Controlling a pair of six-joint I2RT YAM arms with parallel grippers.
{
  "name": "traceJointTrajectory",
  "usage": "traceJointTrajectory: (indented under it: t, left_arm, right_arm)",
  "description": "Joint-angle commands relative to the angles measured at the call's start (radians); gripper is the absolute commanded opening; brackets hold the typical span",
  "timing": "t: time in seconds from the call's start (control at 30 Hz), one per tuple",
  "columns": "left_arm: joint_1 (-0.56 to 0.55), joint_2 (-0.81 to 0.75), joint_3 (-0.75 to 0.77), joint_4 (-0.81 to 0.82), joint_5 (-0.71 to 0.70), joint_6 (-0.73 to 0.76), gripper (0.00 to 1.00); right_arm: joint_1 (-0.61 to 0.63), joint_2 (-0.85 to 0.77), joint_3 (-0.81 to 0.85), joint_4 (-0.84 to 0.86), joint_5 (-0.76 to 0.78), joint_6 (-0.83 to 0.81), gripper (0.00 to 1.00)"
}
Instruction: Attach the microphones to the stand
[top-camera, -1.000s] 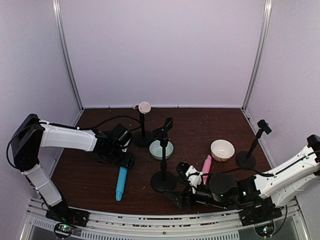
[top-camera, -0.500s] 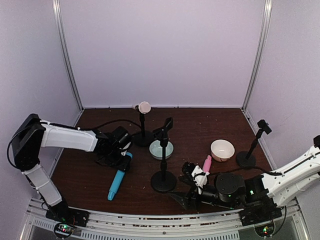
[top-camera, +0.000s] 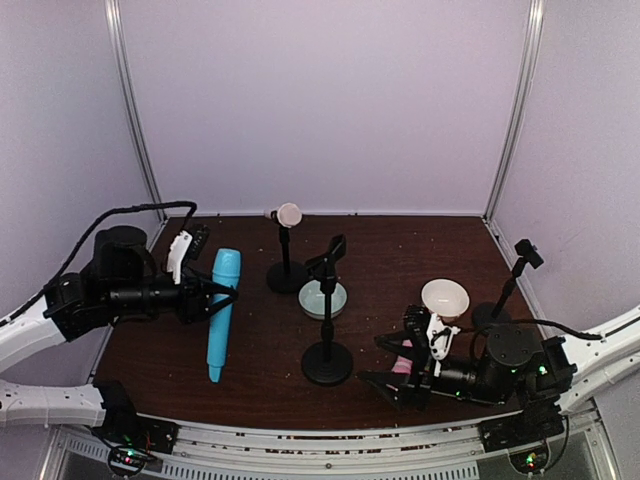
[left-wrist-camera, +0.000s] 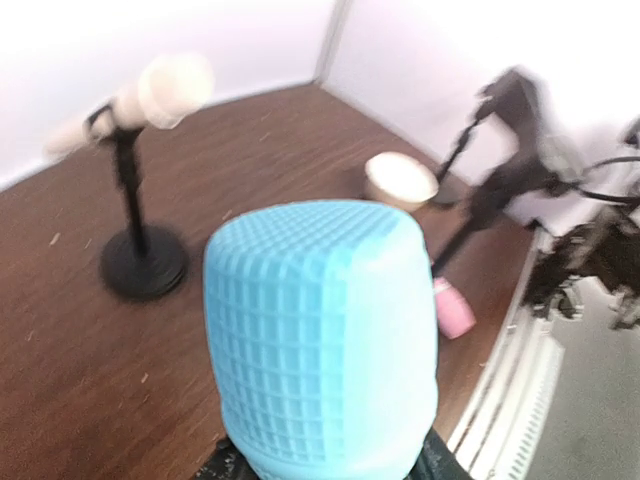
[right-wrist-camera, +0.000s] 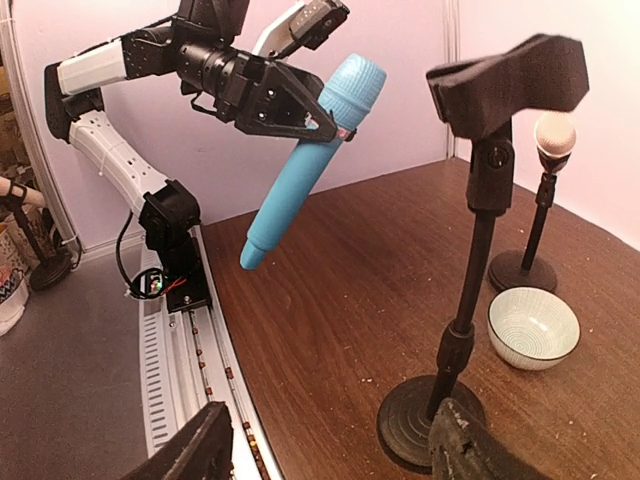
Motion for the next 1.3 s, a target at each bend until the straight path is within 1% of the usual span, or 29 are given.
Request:
traceJointTrajectory:
  t: [0.0, 0.1, 0.2, 0.33, 0.4, 0.53, 0.6, 0.77, 1.07, 1.2, 1.27]
  left_arm:
    - [-0.01, -0.056, -0.001, 0.167, 0.259, 0.071, 0.27]
    - [-0.035, -0.072, 0.01, 0.253, 0.349, 0.069, 0.25]
    - [-0.078, -0.059, 0.038, 0.319, 0.384, 0.068, 0.25]
    - [-0.179, 0.008, 0.083, 0.43, 0.429, 0.088, 0.25]
    - [-0.229, 0.055, 0.116, 0.467, 0.457, 0.104, 0.25]
    - [-0.294, 0.143, 0.179, 0.524, 0.508, 0.111, 0.25]
    - [-0.307, 0.167, 0.188, 0.576, 0.521, 0.104, 0.26]
    - [-0.31, 0.205, 0.172, 0.779, 0.569, 0.024, 0.26]
    - [-0.312, 0.287, 0.173, 1.012, 0.667, -0.115, 0.26]
    - [-0.314, 0.297, 0.171, 1.038, 0.676, -0.133, 0.26]
    - [-0.314, 0.3, 0.168, 1.044, 0.678, -0.135, 0.26]
  right_arm:
    - [0.003, -0.005, 0.063, -0.059, -0.089, -0.102, 0.69]
    - [0.002, 0.04, 0.101, -0.076, -0.12, -0.114, 0.69]
    - [0.0, 0.101, 0.132, -0.052, -0.153, -0.096, 0.69]
    - [-0.005, 0.197, 0.192, -0.008, -0.202, -0.079, 0.71]
    - [-0.009, 0.24, 0.227, 0.013, -0.252, -0.078, 0.72]
    - [-0.018, 0.296, 0.284, 0.074, -0.35, -0.065, 0.74]
    - [-0.019, 0.314, 0.299, 0.115, -0.39, -0.055, 0.74]
    - [-0.024, 0.356, 0.32, 0.223, -0.408, -0.021, 0.75]
    - [-0.06, 0.437, 0.345, 0.399, -0.555, 0.076, 0.74]
    - [-0.069, 0.446, 0.341, 0.44, -0.583, 0.106, 0.7]
    - [-0.075, 0.447, 0.334, 0.455, -0.589, 0.119, 0.67]
